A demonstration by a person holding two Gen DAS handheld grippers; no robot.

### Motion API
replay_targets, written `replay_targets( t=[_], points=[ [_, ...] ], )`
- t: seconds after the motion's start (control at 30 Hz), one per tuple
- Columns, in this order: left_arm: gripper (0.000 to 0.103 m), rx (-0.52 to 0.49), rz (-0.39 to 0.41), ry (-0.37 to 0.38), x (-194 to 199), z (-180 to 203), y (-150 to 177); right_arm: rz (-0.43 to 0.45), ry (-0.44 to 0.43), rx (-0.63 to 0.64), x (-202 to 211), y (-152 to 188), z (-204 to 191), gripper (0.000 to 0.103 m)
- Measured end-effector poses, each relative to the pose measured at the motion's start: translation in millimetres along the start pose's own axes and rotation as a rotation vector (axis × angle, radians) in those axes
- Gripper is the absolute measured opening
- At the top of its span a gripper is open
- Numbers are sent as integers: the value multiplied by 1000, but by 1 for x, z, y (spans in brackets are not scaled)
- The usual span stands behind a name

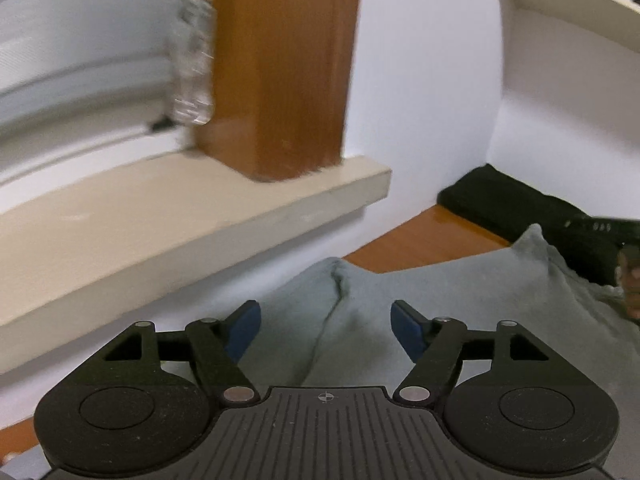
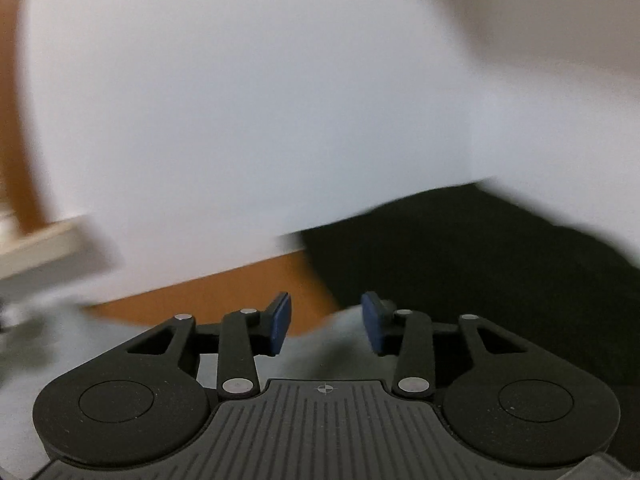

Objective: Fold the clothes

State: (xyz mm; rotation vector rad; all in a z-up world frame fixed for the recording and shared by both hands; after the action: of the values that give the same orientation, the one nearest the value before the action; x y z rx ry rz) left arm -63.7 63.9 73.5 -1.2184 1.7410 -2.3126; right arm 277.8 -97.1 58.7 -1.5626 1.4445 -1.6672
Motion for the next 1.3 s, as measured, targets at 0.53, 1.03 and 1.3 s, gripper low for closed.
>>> replay_targets(
  t=[0.53, 1.03, 1.3],
  points=[
    [71, 141, -62, -312, 171, -148, 108, -150, -98, 266, -31, 44, -55, 52],
    [21, 186, -91, -281, 206, -178, 174, -151, -88, 261, -34, 45, -53, 56],
    [35, 174, -127, -357, 228, -181, 163, -151, -89, 265, -35, 45, -53, 58]
  ],
)
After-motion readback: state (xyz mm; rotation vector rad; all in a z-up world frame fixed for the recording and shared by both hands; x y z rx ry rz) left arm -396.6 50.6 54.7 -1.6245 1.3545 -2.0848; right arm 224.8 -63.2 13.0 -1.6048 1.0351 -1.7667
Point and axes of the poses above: each gripper's, at about its wrist camera, not at the fingertips, and x roughly against the way its jaws point, z to its right, y to its underside, the point moved 8 cm from there along -x, roughly the way its jaws point, and after that the axes turned 1 degree about x, right-handed, at the moved point
